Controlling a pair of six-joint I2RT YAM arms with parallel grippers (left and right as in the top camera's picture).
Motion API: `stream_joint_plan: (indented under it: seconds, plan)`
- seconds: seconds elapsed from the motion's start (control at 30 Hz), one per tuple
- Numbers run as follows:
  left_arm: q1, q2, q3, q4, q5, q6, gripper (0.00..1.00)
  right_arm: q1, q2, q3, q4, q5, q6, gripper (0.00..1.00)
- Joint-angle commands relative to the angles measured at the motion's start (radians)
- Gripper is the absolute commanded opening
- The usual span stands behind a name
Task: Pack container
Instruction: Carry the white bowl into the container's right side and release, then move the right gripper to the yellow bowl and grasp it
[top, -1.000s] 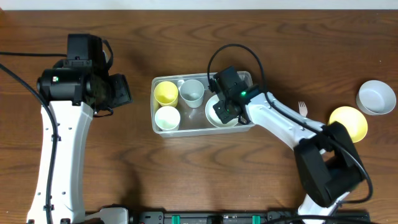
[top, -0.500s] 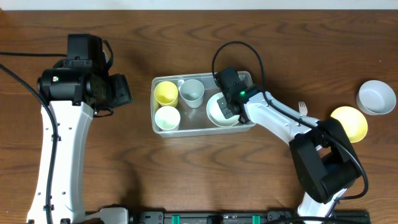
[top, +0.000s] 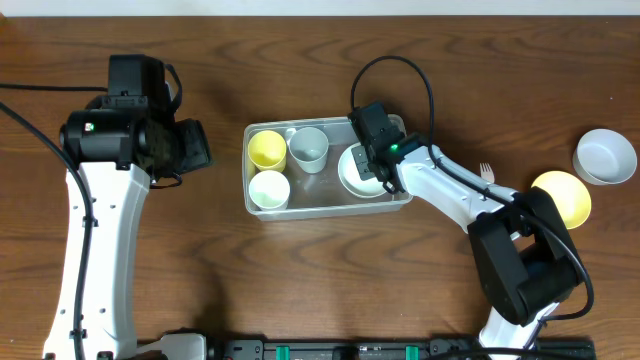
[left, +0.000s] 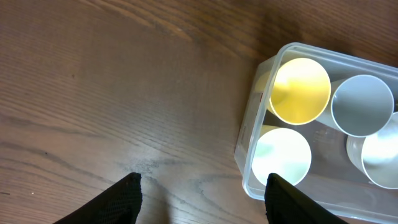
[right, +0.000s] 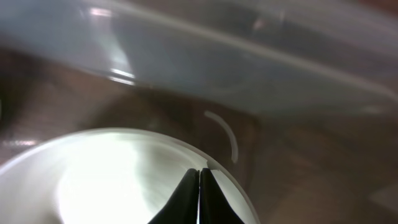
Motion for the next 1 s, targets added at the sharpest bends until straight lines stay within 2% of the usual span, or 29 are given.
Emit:
stream_joint_plan:
  seconds: [0.0, 0.37, 0.43, 0.53, 0.63, 0.73, 0.8, 0.9, 0.97]
  plan:
    - [0.004, 0.002, -0.011, -0.006, 0.003, -0.005, 0.64, -0.010, -0.001, -0.002, 0.015, 0.018, 0.038, 0.07]
    - [0.004, 0.002, -0.011, -0.007, 0.003, -0.005, 0.64, -0.003, -0.039, 0.011, -0.006, 0.006, 0.048, 0.15]
    - [0.004, 0.002, -0.011, -0.006, 0.003, -0.005, 0.64, 0.006, -0.089, 0.024, -0.043, 0.003, 0.047, 0.20]
    - [0.004, 0.002, -0.011, -0.006, 0.003, -0.005, 0.64, 0.010, -0.207, 0.058, -0.133, 0.003, 0.034, 0.36]
    - [0.004, 0.002, -0.011, -0.007, 0.003, -0.005, 0.64, -0.007, -0.347, 0.095, -0.204, 0.008, 0.014, 0.40]
    - [0.004, 0.002, -0.011, -0.010, 0.003, -0.005, 0.64, -0.077, -0.481, 0.124, -0.275, 0.011, 0.042, 0.45]
    - [0.004, 0.002, -0.011, -0.013, 0.003, -0.005, 0.64, -0.152, -0.556, 0.127, -0.319, 0.011, 0.081, 0.59]
    - [0.004, 0.002, -0.011, -0.014, 0.003, -0.005, 0.64, -0.298, -0.626, 0.127, -0.414, 0.010, 0.129, 0.59]
    - [0.004, 0.002, -0.011, -0.014, 0.003, -0.005, 0.64, -0.402, -0.640, 0.127, -0.483, 0.000, 0.150, 0.63]
